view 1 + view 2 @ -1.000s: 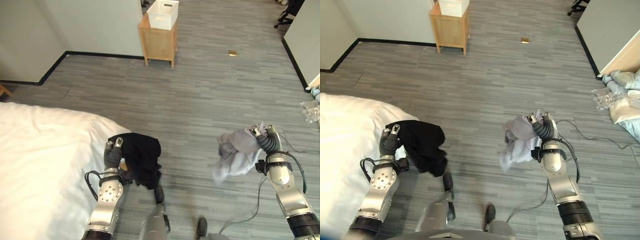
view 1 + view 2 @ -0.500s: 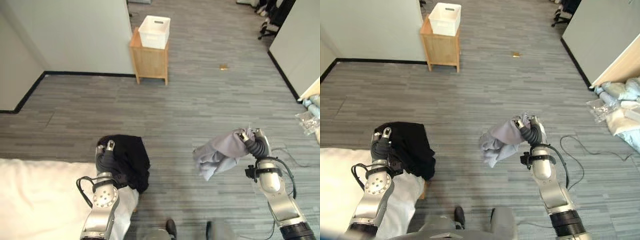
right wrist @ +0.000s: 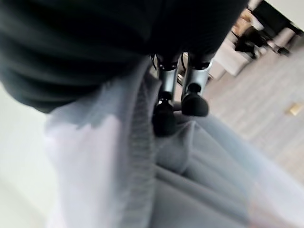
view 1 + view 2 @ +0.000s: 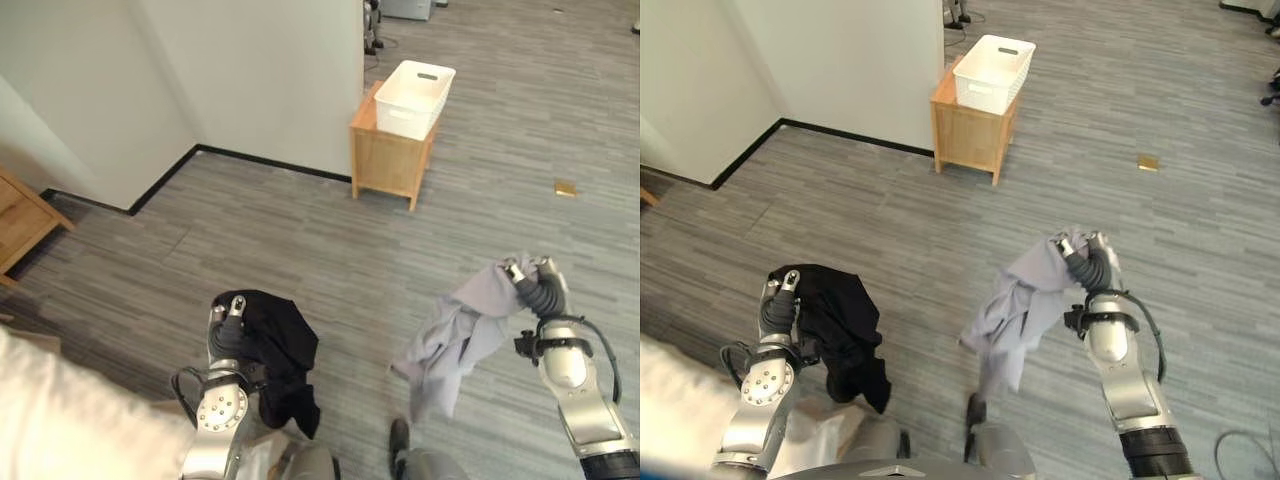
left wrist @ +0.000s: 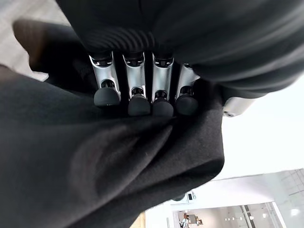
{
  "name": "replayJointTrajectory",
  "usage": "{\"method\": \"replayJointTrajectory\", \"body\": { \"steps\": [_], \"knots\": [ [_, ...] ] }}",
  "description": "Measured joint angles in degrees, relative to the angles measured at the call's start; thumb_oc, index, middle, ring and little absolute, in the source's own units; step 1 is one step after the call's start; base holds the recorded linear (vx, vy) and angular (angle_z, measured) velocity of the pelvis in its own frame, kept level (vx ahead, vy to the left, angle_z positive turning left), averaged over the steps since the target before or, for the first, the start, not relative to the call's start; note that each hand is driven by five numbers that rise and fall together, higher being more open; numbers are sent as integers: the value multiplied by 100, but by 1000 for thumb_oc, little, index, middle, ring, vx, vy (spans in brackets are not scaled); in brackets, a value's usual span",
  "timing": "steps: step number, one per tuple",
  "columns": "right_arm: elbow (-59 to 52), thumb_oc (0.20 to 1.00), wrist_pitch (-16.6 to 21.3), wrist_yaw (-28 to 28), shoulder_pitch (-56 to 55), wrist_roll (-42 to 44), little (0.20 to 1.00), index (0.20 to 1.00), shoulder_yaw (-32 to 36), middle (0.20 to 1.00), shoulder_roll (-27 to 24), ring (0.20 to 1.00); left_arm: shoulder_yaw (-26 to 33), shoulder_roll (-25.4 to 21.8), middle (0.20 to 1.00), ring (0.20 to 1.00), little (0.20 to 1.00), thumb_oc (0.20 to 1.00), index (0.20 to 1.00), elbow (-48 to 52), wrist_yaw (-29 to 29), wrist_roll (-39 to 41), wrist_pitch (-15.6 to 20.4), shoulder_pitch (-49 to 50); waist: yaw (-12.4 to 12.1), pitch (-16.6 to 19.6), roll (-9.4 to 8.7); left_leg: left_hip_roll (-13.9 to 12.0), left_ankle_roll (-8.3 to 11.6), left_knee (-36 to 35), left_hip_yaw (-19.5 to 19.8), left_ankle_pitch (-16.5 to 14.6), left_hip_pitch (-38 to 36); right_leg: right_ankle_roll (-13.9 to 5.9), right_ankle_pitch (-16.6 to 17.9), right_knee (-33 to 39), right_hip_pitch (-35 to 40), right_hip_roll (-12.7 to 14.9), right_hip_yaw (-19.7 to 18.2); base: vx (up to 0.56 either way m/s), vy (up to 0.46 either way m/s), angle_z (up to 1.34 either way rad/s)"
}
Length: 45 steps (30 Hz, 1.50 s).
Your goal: Pick up bed clothes into laundry basket.
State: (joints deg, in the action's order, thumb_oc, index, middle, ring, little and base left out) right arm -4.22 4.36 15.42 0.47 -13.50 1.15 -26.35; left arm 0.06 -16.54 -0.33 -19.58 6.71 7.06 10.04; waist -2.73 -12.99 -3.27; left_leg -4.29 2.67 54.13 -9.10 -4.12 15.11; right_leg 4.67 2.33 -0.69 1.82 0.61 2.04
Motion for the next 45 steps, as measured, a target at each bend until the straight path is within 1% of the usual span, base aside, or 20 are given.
{"method": "replayJointTrajectory", "body": {
  "steps": [8, 9, 10, 13, 17, 19, 20, 22, 23, 24, 26, 29, 30, 31, 36, 37, 41, 42, 44, 45],
  "knots": [
    [43, 200, -36, 44, 53, -3, 200, 200, -316, 200, -319, 200, 1, 111, 200, 200, 200, 200, 200, -47, 145, 204, 17, 105, -143, 80, 258, 475, -295, -5990, 82, 227, 283, -737, -1080, 649, 1861, -112, -634, 584, 64, -71],
    [35, 200, -40, 42, -21, -3, 200, 200, -347, 200, -421, 200, -13, 127, 200, 200, 200, 200, 200, -2, 146, 202, 18, 240, -231, 159, 394, 358, -300, -5955, 236, -4, 45, -835, -1223, 652, 2168, -152, -649, 894, 195, -104],
    [49, 200, -72, 44, -83, -6, 200, 200, -414, 200, -302, 200, 17, -29, 200, 200, 200, 200, 200, -69, 144, 200, -10, 226, -222, 214, 39, 648, -257, -5757, 293, 599, -61, -855, -1390, 612, 2434, 169, -548, 886, 247, -57],
    [-21, 200, -99, 16, 22, -39, 200, 200, -446, 200, -250, 200, -1, -166, 200, 200, 200, 200, 200, -26, 177, 196, -77, 177, -471, 209, -203, 840, -377, -5048, 263, 536, -196, -772, -1318, -771, 1982, 537, -843, 459, 139, -90],
    [-392, 200, -117, 32, 60, -273, 200, 200, -257, 200, -319, 200, -114, -237, 200, 200, 200, 200, 200, -8, 176, 189, -70, -307, -404, 279, 56, 911, -845, -5325, 477, 707, -929, -1615, -1021, -4024, 361, 440, -519, 410, 152, -50],
    [-491, 200, -118, 47, 299, -274, 200, 200, -159, 200, -293, 200, -371, -284, 200, 200, 200, 200, 200, -182, 170, 158, -67, -919, -11, 167, 236, 1045, -849, -5619, 990, 564, -1577, -1547, -985, -5763, -781, 76, -355, 559, 163, 68],
    [-525, 200, -115, 76, 481, -216, 200, 200, -148, 200, -379, 200, -503, -244, 200, 200, 200, 200, 200, -262, 174, 153, -64, -1155, 143, 129, 374, 1110, -552, -5676, 1321, 339, -1881, -1002, -1295, -5820, -1373, 223, 96, 438, 80, 62],
    [-526, 200, -112, 121, 735, -186, 200, 200, -142, 200, -658, 200, -547, -172, 200, 200, 200, 200, 200, -269, 192, 154, -11, -1210, 223, -3, 631, 1082, -351, -5706, 1620, 304, -2239, -648, -1422, -4643, -1737, 192, 631, 373, -51, 53],
    [-523, 200, -110, 170, 792, -165, 200, 200, -148, 200, -813, 200, -554, -135, 200, 200, 200, 200, 200, -279, 192, 161, -5, -1202, 288, -49, 682, 1062, 364, -5619, 1587, -23, -2315, -495, -1330, -3893, -1793, 55, 647, 501, -94, 97],
    [-475, 200, -107, 288, 842, -116, 200, 200, -172, 200, -997, 200, -513, -156, 200, 200, 200, 200, 200, -247, 216, 174, 51, -1081, 440, -44, 418, 919, 248, -4884, 884, -878, -2125, -466, -1063, -2514, -1737, 284, 830, 375, -93, 126],
    [-285, 200, -92, 360, 1093, -101, 200, 200, -154, 200, -1178, 200, -438, -219, 200, 200, 200, 200, 200, -200, 225, 205, 111, -959, 341, 120, 310, 935, -918, -4984, 741, -977, -2308, -819, -804, -1454, -1832, 195, 529, 416, -113, 77],
    [-214, 200, -119, 486, 1566, 51, 200, 200, -122, 200, -1376, 200, -313, -131, 200, 200, 200, 200, 200, -587, 229, 220, 77, -910, 409, 131, 337, 887, -820, -5238, 1339, -933, -2765, -239, 291, 161, -1926, -421, 574, 367, -94, 85],
    [-186, 200, -119, 503, 1867, 56, 200, 200, -137, 200, -1344, 200, -317, -126, 200, 200, 200, 200, 200, -618, 250, 220, 20, -780, 244, 152, 205, 1018, -484, -5005, 1118, -1106, -3011, 336, 1098, 663, -1669, -494, 548, 291, -72, 77],
    [-172, 200, -114, 556, 1937, 71, 200, 200, -134, 200, -1536, 200, -387, 49, 200, 200, 200, 200, 200, -746, 279, 206, -35, -738, 304, 105, 304, 990, -34, -4725, 1083, -1418, -3209, 196, 1361, 615, -1250, -401, 663, 394, -132, 46],
    [-35, 200, -192, 527, 2246, 103, 200, 200, -159, 200, -1582, 200, -415, -150, 200, 200, 200, 200, 200, 71, 419, 275, -70, -450, 51, -104, -78, 489, 42, -4911, 969, -1438, -2875, 396, 969, 632, -169, -157, 340, 361, -162, 64],
    [-17, 200, -187, 523, 2438, 100, 200, 200, -165, 200, -1664, 200, -420, -107, 200, 200, 200, 200, 200, 87, 444, 365, -48, -485, 88, -98, 22, 328, 576, -3788, 848, -515, -2297, 297, 857, 543, -8, -229, 730, 88, -97, 45],
    [-216, 200, -84, 587, 2841, 101, 200, 200, -166, 200, -1818, 200, -347, -193, 200, 200, 200, 200, 200, 167, 432, 390, 38, -379, -32, -49, -68, 385, 711, -1865, 655, -377, -1368, 191, 351, 592, 220, -82, 366, 117, -132, -13],
    [-167, 200, -124, 626, 3042, 101, 200, 200, -173, 200, -1779, 200, -378, -165, 200, 200, 200, 200, 200, 51, 432, 444, 26, -467, -163, -151, -197, 370, 799, -582, 487, 399, -532, 278, 245, 547, 183, 90, 116, 166, 6, -60],
    [-156, 200, -132, 627, 3017, 101, 200, 200, -178, 200, -1671, 200, -399, -188, 200, 200, 200, 200, 200, 26, 436, 444, 8, -354, -240, -221, -314, 300, 518, -810, 339, -172, -345, 220, 284, 629, 390, 286, 81, 230, 80, -30],
    [-168, 200, -131, 658, 2910, 84, 200, 200, -189, 200, -1645, 200, -386, -206, 200, 200, 200, 200, 200, 17, 434, 445, 13, -215, -285, -210, -394, 241, 286, -2290, 322, -322, -458, 54, 2, 649, 533, 495, 36, 205, 96, -4]
  ]
}}
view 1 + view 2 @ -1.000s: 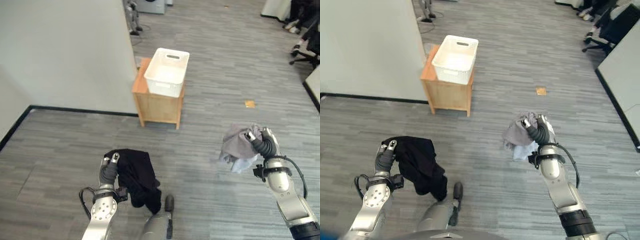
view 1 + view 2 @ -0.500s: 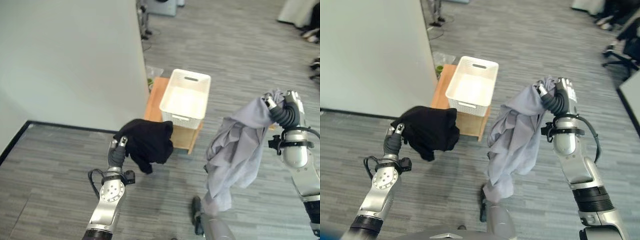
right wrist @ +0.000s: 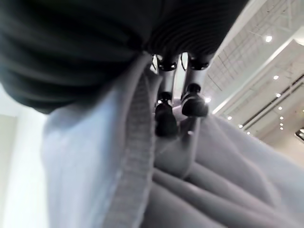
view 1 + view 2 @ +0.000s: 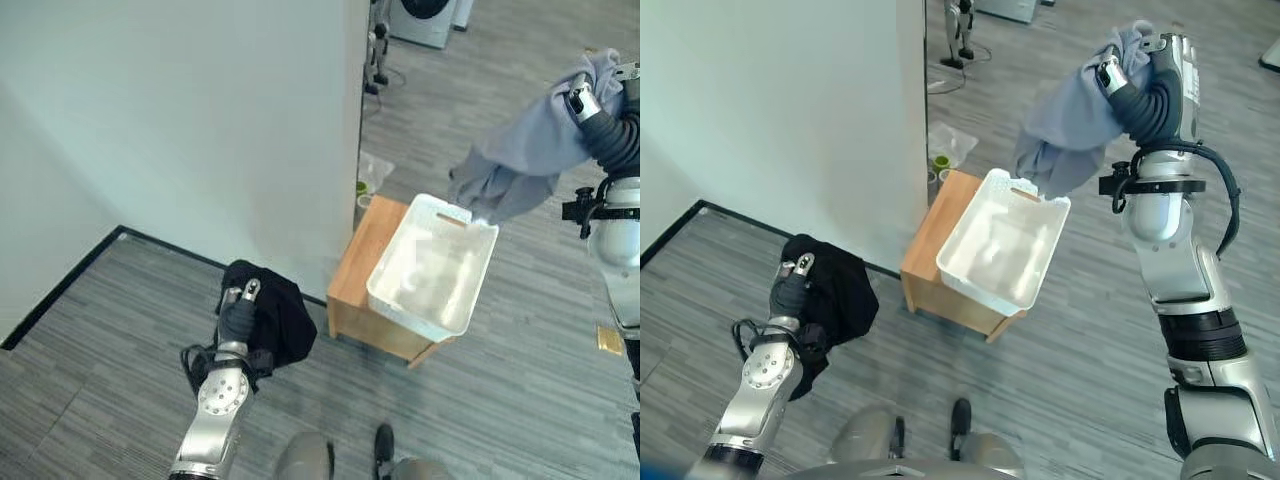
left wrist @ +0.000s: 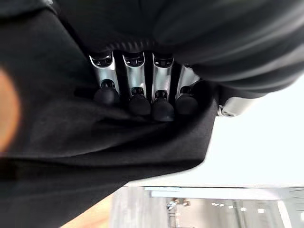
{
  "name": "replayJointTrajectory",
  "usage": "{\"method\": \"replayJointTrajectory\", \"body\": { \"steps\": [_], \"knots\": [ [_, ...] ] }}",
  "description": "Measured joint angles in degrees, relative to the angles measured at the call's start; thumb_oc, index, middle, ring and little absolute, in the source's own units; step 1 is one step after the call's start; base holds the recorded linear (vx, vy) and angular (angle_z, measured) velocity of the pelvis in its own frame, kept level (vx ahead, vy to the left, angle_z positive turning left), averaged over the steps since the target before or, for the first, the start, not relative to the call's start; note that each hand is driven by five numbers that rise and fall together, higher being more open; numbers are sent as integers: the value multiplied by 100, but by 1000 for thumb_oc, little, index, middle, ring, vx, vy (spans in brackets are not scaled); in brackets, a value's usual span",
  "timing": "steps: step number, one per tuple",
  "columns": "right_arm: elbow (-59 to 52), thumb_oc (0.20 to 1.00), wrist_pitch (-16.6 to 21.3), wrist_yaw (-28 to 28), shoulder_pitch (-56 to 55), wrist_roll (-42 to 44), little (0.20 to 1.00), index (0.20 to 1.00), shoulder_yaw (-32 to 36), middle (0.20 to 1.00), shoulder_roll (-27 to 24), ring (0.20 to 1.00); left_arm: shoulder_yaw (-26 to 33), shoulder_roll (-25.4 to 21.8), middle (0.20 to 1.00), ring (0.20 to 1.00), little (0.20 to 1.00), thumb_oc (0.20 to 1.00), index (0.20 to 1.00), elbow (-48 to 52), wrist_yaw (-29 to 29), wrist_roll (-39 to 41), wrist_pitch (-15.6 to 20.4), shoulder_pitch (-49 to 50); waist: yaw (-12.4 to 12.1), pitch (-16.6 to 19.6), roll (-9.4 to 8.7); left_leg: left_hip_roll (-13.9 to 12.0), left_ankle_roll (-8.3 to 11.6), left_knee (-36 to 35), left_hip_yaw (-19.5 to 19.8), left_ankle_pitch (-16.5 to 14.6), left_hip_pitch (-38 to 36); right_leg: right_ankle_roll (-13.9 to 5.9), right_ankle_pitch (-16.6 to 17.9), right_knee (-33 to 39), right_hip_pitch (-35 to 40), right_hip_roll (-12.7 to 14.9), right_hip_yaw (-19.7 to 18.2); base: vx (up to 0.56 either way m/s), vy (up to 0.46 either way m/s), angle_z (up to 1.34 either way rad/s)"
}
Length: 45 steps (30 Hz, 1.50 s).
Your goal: Pick up bed clothes into laundry basket.
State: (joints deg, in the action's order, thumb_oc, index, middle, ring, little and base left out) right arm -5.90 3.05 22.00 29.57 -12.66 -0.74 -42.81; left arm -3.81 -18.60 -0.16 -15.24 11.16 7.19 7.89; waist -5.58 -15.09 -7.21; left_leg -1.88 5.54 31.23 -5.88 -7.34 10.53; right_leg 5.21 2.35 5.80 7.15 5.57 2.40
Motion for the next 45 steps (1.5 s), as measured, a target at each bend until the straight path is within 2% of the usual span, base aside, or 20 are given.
{"method": "replayJointTrajectory", "body": {
  "steps": [1, 2, 3, 4, 5, 7, 8, 11, 14, 18, 25, 28, 38, 40, 43, 44, 45],
  "knots": [
    [1, 200, 18, 7, 5, -60, 200, 200, -8, 200, -31, 200, -10, 4, 200, 200, 200, 200, 200, -16, -21, 0, 17, 98, 1, 40, 88, -8, -59, -1282, 247, 55, -191, -367, -113, 17, 27, 74, -78, 162, 84, -19],
    [2, 200, 16, 20, 6, -104, 200, 200, 4, 200, -112, 200, -17, 81, 200, 200, 200, 200, 200, -39, -25, -1, 5, 159, 21, 63, 370, -176, -91, -2253, 423, 299, -371, -559, -131, 28, 67, -30, -59, 145, 42, -22],
    [8, 200, -14, 16, -40, -110, 200, 200, 22, 200, -294, 200, -28, 198, 200, 200, 200, 200, 200, -94, -25, 1, -5, 177, 56, 82, 696, -333, -165, -2662, 423, 409, -496, -727, -174, 23, 172, -132, -59, 174, 79, -13],
    [-34, 200, -90, 21, -409, -238, 200, 200, 175, 200, -330, 200, -3, 272, 200, 200, 200, 200, 200, -121, -43, 5, -43, 205, 107, 110, 740, -325, -256, -3031, 169, 1045, -761, -954, -234, 23, 324, -28, 7, 140, 60, -13],
    [-34, 200, -147, 19, -575, -322, 200, 200, 160, 200, -320, 200, -10, 265, 200, 200, 200, 200, 200, -92, -70, 8, -42, 258, 97, 174, 633, -168, -256, -3280, 84, 1048, -937, -1016, -277, -4, 284, 139, 126, 139, 72, -27],
    [-6, 200, -177, 18, -660, -387, 200, 200, 175, 200, -297, 200, 17, 244, 200, 200, 200, 200, 200, -32, -68, 9, -42, 290, 105, 233, 573, 17, -325, -3588, 21, 1160, -1116, -1028, -262, 22, 284, 310, 326, 93, 41, -34],
    [74, 200, -197, 42, -727, -494, 200, 200, 218, 200, -285, 200, 15, 181, 200, 200, 200, 200, 200, -5, -55, 7, -39, 256, 222, 269, 519, 189, -443, -3687, 11, 1187, -1171, -1023, -242, 27, 320, 474, 496, 89, 26, -13],
    [404, 200, -329, 49, -727, -542, 200, 200, 211, 200, -287, 200, -1, 85, 200, 200, 200, 200, 200, -3, -35, 7, -33, 228, 313, 328, 443, 283, -564, -3659, -5, 1185, -1200, -1109, -164, 27, 322, 549, 674, 62, 19, -5],
    [1454, 200, -489, 136, -499, -546, 200, 200, -38, 200, -295, 200, -83, -1, 200, 200, 200, 200, 200, -18, -16, 8, -33, 153, 288, 411, 319, 253, -576, -3658, 3, 1176, -1196, -1236, -115, 26, 331, 503, 733, 37, 14, 3],
    [2152, 200, -667, 229, -119, -540, 200, 200, -313, 200, -291, 200, -205, -21, 200, 200, 200, 200, 200, -40, -11, 8, -33, 115, 154, 428, 350, 183, -573, -3659, 0, 1176, -1175, -1380, -219, 24, 327, 431, 753, 16, 4, -2],
    [2317, 200, -656, 286, -100, -534, 200, 200, -474, 200, -290, 200, -259, -7, 200, 200, 200, 200, 200, -107, 36, 225, -32, 369, 34, 506, 419, 57, -445, -3676, 12, 1161, -1137, -1332, -336, 33, 307, 296, 791, 36, -7, 0],
    [2700, 200, -650, 286, -82, -513, 200, 200, -599, 200, -247, 200, -258, -6, 200, 200, 200, 200, 200, -126, 44, 228, -27, 486, -5, 610, 389, 35, -443, -3662, 25, 1185, -1046, -1313, -335, 33, 225, 256, 819, 35, -10, 5],
    [4790, 200, -681, 262, -51, -193, 200, 200, -891, 200, 510, 200, -288, -28, 200, 200, 200, 200, 200, -313, 60, 440, -27, 585, -265, 671, 384, 31, -438, -3659, 192, 1312, -617, -1313, -333, 33, -118, 246, 991, -6, -17, 8],
    [5156, 200, -686, 254, -40, 8, 200, 200, -950, 200, 805, 200, -311, -86, 200, 200, 200, 200, 200, -355, 69, 458, -25, 581, -298, 639, 450, 49, -436, -3658, 279, 1357, -446, -1315, -332, 33, -233, 246, 1088, -38, -24, 21],
    [5721, 200, -654, 229, 115, 155, 200, 200, -1123, 200, 923, 200, -437, -186, 200, 200, 200, 200, 200, -424, 112, 610, 5, 498, -326, 604, 536, 41, -397, -3659, 360, 1404, -227, -1312, -327, 34, -395, 223, 1181, -9, -21, 18],
    [5968, 395, -641, 186, 152, 282, 395, 395, -1123, 395, 967, 395, -501, -185, 200, 200, 200, 200, 200, -453, 157, 625, 10, 458, -385, 561, 601, 43, -394, -3658, 405, 1425, -161, -1312, -317, 33, -446, 217, 1237, 9, -20, 13],
    [6197, 1000, -654, 113, 198, 425, 1000, 1000, -1121, 1000, 1005, 1000, -533, -186, 200, 200, 200, 200, 200, -489, 202, 633, 11, 430, -411, 537, 633, 45, -394, -3658, 426, 1430, -136, -1310, -316, 33, -457, 216, 1262, 18, -24, 16]
  ]
}}
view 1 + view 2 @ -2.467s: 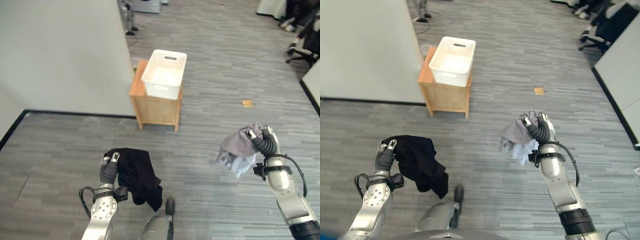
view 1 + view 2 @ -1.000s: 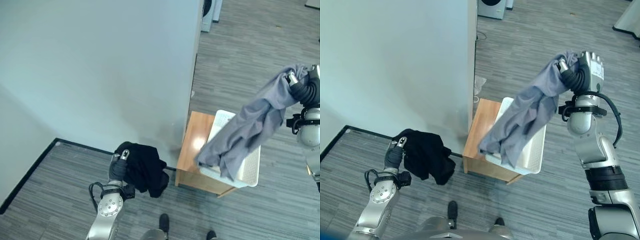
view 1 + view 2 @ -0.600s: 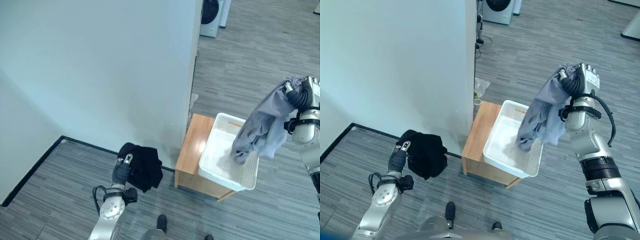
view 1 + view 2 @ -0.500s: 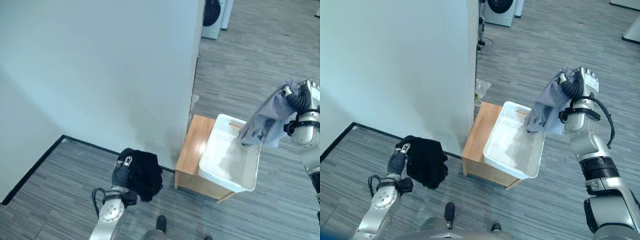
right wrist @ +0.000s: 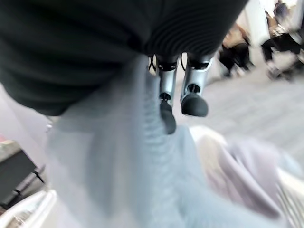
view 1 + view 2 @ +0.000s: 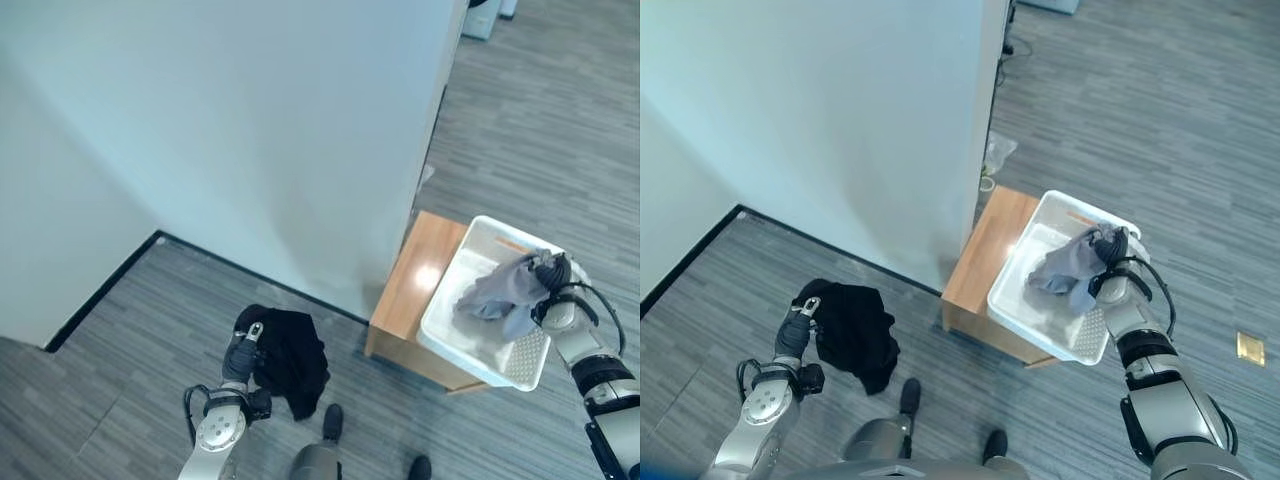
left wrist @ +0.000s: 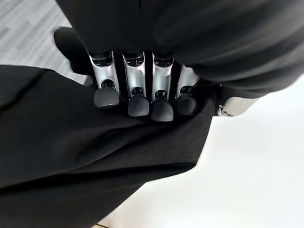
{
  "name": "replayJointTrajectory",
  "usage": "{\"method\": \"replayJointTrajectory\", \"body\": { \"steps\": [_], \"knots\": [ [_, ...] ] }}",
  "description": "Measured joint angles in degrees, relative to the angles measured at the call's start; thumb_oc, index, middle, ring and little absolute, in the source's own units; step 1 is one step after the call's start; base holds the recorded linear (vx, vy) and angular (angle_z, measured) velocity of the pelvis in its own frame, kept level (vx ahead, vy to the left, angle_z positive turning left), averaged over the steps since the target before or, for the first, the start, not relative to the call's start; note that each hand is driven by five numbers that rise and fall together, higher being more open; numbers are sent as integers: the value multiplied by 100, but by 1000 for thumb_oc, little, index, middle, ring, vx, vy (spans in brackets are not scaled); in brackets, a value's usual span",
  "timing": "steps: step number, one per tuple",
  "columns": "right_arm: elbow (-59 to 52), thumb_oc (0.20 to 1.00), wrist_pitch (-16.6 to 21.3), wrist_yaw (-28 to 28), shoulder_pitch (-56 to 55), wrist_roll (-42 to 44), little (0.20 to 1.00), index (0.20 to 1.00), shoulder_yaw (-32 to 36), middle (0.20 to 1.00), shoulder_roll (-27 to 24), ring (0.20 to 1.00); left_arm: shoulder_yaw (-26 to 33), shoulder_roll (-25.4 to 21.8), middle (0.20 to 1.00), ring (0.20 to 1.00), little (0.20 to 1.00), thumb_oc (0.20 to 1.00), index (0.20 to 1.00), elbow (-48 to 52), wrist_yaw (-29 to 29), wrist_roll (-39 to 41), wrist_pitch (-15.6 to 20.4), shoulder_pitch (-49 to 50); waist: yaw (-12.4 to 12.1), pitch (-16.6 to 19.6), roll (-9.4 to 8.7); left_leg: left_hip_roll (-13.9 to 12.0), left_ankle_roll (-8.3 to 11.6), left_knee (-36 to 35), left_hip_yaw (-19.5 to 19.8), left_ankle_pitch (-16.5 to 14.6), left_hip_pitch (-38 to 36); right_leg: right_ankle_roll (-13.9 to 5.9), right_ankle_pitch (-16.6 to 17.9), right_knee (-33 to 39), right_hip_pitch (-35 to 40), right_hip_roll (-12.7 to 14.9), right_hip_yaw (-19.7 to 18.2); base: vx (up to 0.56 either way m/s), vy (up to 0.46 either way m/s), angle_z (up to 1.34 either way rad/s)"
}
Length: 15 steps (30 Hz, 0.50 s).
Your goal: Pick up bed clothes into laundry basket.
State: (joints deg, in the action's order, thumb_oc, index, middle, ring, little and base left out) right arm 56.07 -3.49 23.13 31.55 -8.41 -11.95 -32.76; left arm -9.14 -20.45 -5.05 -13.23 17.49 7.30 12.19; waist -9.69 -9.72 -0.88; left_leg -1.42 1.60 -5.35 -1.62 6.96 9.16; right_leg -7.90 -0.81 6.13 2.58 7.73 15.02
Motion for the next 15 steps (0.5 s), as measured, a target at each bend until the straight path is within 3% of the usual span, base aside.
{"method": "replayJointTrajectory", "body": {
  "steps": [3, 6, 13, 15],
  "knots": [
    [1180, 1000, -7, -229, 324, 365, 1000, 1000, 13, 1000, 207, 1000, -23, -2, 200, 200, 200, 200, 200, -37, 109, 30, 9, -48, -43, -71, 94, 12, 20, 0, 96, 15, 66, -7, -8, 0, -17, -12, 93, 19, -15, 15],
    [1253, 1000, -31, -309, 420, 508, 1000, 1000, 22, 1000, 204, 1000, -92, -49, 200, 200, 200, 200, 200, -39, 122, 31, 13, -195, -93, -118, 132, 14, 20, 0, 99, 14, 65, -7, -9, 0, -17, -7, 109, 6, -3, 3],
    [-1278, 1000, 45, -169, -14, 126, 1000, 1000, 42, 1000, 105, 1000, -146, -208, 200, 200, 200, 200, 200, -12, 49, 8, 6, -612, 228, -266, -83, 11, 40, 0, -200, -86, -258, -5, 0, -7, 106, 59, -168, 47, 70, -21],
    [-2430, 1000, -30, 15, -882, -312, 1000, 1000, 697, 1000, 47, 1000, -156, -213, 200, 200, 200, 200, 200, 162, -4, -66, -43, -813, 393, -310, -222, -7, 42, -2, -354, -154, -402, 4, 8, -13, 170, 68, -305, 62, 121, -36]
  ]
}}
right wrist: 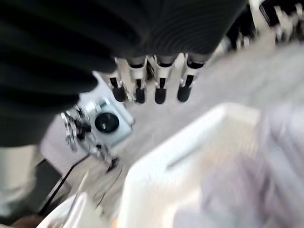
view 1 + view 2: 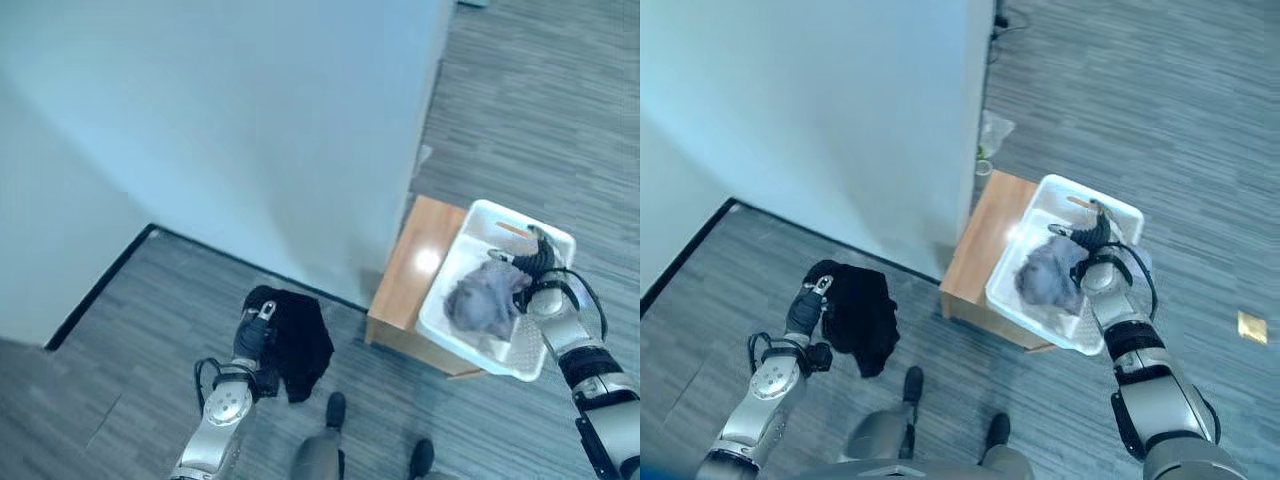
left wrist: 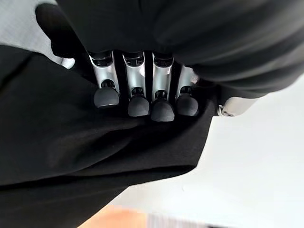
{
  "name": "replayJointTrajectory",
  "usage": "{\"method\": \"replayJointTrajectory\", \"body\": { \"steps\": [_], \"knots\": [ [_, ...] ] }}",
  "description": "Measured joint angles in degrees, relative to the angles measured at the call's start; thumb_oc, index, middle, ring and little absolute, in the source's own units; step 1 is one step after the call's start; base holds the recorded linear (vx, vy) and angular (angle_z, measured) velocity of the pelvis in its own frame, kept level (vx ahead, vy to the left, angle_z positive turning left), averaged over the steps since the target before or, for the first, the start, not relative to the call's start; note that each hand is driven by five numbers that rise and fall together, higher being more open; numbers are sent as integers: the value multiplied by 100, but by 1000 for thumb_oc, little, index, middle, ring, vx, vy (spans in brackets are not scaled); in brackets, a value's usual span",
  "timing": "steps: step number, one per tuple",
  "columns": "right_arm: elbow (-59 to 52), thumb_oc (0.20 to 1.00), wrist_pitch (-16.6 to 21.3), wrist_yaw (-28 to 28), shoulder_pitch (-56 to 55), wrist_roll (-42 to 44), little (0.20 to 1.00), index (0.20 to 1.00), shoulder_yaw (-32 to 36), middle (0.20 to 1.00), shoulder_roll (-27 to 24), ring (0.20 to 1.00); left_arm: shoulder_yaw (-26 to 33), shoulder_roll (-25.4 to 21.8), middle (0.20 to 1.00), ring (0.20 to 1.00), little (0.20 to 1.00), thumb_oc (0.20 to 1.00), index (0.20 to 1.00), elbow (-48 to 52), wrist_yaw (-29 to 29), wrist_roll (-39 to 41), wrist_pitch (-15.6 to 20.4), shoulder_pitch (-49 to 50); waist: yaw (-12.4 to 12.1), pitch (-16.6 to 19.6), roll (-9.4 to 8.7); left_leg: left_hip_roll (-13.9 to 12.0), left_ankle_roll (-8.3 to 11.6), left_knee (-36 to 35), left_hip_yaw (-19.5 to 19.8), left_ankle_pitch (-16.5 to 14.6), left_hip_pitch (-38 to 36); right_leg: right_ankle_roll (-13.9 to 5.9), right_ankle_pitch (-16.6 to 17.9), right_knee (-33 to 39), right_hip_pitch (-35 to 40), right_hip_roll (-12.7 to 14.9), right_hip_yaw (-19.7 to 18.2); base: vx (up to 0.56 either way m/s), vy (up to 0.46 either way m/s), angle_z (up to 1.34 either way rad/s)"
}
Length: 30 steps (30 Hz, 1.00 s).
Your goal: Pick up bed clothes into laundry basket.
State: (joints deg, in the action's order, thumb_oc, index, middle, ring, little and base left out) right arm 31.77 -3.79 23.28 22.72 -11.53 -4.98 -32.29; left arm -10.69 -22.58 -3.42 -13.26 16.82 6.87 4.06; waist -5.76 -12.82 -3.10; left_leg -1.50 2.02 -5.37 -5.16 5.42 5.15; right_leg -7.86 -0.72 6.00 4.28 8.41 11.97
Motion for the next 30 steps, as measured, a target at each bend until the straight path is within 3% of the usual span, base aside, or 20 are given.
{"method": "replayJointTrajectory", "body": {
  "steps": [3, 6, 8, 11, 14, 16, 18, 20, 25, 26, 30],
  "knots": [
    [-427, 1000, -100, 382, -955, -643, 1000, 1000, 717, 1000, -33, 1000, -31, -28, 200, 200, 200, 200, 200, 417, -21, -240, -10, -151, 268, 13, -34, -1, -37, -5, -330, -95, -199, -2, 52, -16, 32, 53, -277, 10, 80, -50],
    [-338, 1000, -312, 540, -1532, -952, 1000, 1000, 921, 1000, -103, 1000, -83, -49, 200, 200, 200, 200, 200, 900, 54, -458, -1, -325, 627, 16, -38, -5, -48, -37, -413, -123, -264, -24, 91, -17, 57, 68, -321, -19, 50, -29],
    [-317, 1000, -341, 673, -1974, -1100, 1000, 1000, 1174, 1000, 3, 1000, -267, -92, 200, 200, 200, 200, 200, 1285, 130, -461, 2, -431, 743, 19, -42, -12, -49, -37, -443, -123, -267, -24, 91, -18, 54, 62, -332, -64, 28, -8],
    [257, 1000, -366, 763, -2258, -1089, 1000, 1000, 1068, 1000, 388, 1000, -607, -64, 200, 200, 200, 200, 200, 1603, 279, -450, 69, -657, 1003, 25, -26, -62, -31, -32, -607, -147, -260, -5, 143, -158, -168, 13, -517, -160, 43, -38],
    [1885, 1000, -250, 740, -2007, -951, 1000, 1000, 433, 1000, 1045, 1000, -866, -106, 200, 200, 200, 200, 200, 1600, 321, -416, 44, -900, 1020, 21, -31, -227, -6, -5, -1001, -175, -352, 53, 185, -421, -451, -42, -512, -97, -75, -68],
    [2949, 1000, -190, 572, -1937, -736, 1000, 1000, 192, 1000, 1450, 1000, -902, -204, 200, 200, 200, 200, 200, 1631, 340, -408, 60, -1089, 943, -6, 18, -329, -9, -28, -1265, -183, -389, 131, 262, -324, -518, 35, -29, -49, -109, -62],
    [3698, 1000, -231, 300, -2202, -539, 1000, 1000, 106, 1000, 1824, 1000, -845, -285, 200, 200, 200, 200, 200, 1627, 250, -422, 72, -1181, 767, -9, 171, -433, 53, -35, -1555, -301, -446, 188, 316, -151, -397, 279, 1134, -47, -128, -85],
    [3775, 1000, -173, 196, -2573, -537, 1000, 1000, 126, 1000, 1875, 1000, -773, -317, 200, 200, 200, 200, 200, 1603, 57, -558, 48, -1264, 922, -16, 254, -496, 140, -24, -1691, -287, -486, 122, 571, 4, -411, 248, 1253, 45, -144, -43],
    [3924, 1000, -188, -59, -3317, -539, 1000, 1000, 28, 1000, 1848, 1000, -607, -321, 200, 200, 200, 200, 200, 1420, -554, -1408, 60, -1793, 1038, 174, 488, -762, 354, -36, -2137, -349, -915, 134, 480, 13, -274, -49, 794, 112, -145, -52],
    [3993, 1000, -179, -87, -3491, -539, 1000, 1000, 28, 1000, 1804, 1000, -585, -271, 200, 200, 200, 200, 200, 1197, -705, -1618, 65, -2037, 1199, 230, 563, -798, 397, -2, -2183, -378, -991, 163, 469, 13, -274, -121, 701, 88, -163, -43],
    [3944, 1000, -128, -99, -3394, -527, 1000, 1000, 9, 1000, 1789, 1000, -452, -511, 200, 200, 200, 200, 200, 379, -1133, -2073, -54, -2561, 1351, 305, 573, -928, 397, 175, -2358, -376, -1168, 246, 463, 11, -231, -244, 440, 22, -158, -48]
  ]
}}
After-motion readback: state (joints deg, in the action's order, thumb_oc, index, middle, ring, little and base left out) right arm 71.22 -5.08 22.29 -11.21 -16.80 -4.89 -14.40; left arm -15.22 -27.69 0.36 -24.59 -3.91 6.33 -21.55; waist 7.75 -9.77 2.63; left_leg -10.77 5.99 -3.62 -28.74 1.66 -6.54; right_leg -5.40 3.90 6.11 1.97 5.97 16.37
